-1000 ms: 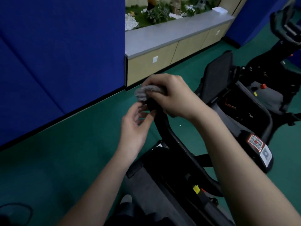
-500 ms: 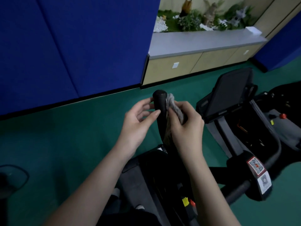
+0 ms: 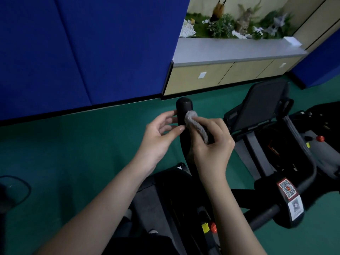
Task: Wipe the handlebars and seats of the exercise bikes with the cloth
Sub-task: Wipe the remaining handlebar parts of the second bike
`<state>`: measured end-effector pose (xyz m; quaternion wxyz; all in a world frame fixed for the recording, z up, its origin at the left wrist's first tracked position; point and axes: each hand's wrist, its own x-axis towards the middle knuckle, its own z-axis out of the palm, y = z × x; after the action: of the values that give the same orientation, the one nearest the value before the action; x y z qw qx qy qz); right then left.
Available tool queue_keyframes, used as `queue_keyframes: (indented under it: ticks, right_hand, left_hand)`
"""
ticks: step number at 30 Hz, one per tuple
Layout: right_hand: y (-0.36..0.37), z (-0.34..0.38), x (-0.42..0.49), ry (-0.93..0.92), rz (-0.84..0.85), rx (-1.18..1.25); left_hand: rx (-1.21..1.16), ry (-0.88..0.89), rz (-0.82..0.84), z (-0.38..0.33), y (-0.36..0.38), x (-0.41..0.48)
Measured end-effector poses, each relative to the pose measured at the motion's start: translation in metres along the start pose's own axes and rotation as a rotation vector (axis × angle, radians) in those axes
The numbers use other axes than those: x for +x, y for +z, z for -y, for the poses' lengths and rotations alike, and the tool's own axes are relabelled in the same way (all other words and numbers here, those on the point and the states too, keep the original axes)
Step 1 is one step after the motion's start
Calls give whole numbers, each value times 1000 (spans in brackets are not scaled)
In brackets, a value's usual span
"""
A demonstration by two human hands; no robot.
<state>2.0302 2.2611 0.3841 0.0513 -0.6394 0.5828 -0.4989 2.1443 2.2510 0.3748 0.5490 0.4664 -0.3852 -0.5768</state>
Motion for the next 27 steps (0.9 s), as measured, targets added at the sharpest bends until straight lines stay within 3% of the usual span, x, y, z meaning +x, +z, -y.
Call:
queue_keyframes:
  ticks: [7, 13, 21, 27]
  right_hand:
    - [-6, 0, -20, 88, 10, -13]
    - [16, 21, 17, 201, -206, 113]
    - [21, 13, 38, 532, 120, 176]
    - [21, 10, 28, 589, 104, 226]
  left_hand:
    - [-21, 38, 34, 4, -4, 4]
    - [-27, 46, 50, 8, -8, 8]
    - [5, 30, 110, 10, -16, 10]
    - [29, 23, 113, 13, -17, 12]
